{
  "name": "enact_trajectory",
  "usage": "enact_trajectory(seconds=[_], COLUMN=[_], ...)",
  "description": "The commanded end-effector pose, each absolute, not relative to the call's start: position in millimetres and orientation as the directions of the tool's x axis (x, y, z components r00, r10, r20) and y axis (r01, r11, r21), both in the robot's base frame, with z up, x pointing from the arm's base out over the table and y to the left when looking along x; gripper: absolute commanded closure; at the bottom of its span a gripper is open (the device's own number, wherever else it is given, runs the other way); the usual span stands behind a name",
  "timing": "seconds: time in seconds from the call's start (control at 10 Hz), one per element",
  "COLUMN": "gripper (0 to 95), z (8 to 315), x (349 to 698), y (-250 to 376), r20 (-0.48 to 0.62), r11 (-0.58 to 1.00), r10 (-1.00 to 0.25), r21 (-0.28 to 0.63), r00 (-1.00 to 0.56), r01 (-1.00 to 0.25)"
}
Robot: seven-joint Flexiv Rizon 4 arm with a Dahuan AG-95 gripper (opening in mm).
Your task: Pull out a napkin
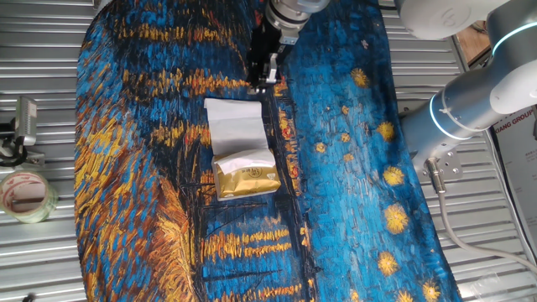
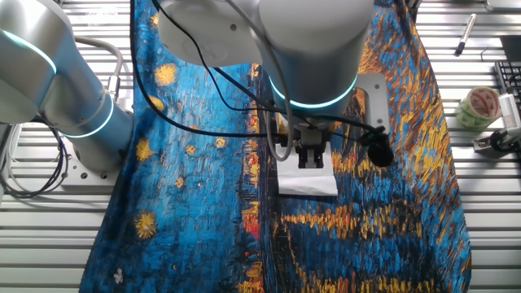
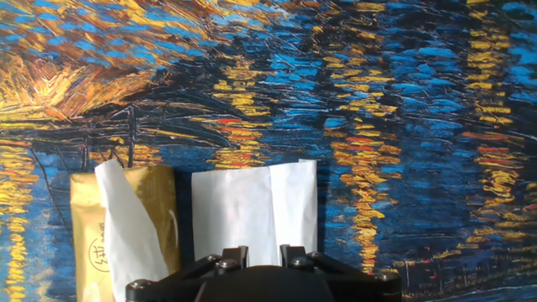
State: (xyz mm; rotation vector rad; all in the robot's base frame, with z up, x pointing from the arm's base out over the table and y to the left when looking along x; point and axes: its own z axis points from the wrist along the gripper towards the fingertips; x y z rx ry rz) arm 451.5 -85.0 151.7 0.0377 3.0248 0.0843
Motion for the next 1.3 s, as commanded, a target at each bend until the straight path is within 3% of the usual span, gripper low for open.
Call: enact_trajectory(seconds=[0.1, 1.3], gripper=[76.0, 76.0], z=[150.6, 153.5], x=[454.7, 454.1], y=[-80.1, -78.5], r20=[-0.115, -0.093], r11=[0.998, 0.997], r10=[0.037, 0.037], r21=[0.060, 0.071], r00=[-0.993, -0.995], r01=[0.030, 0.030])
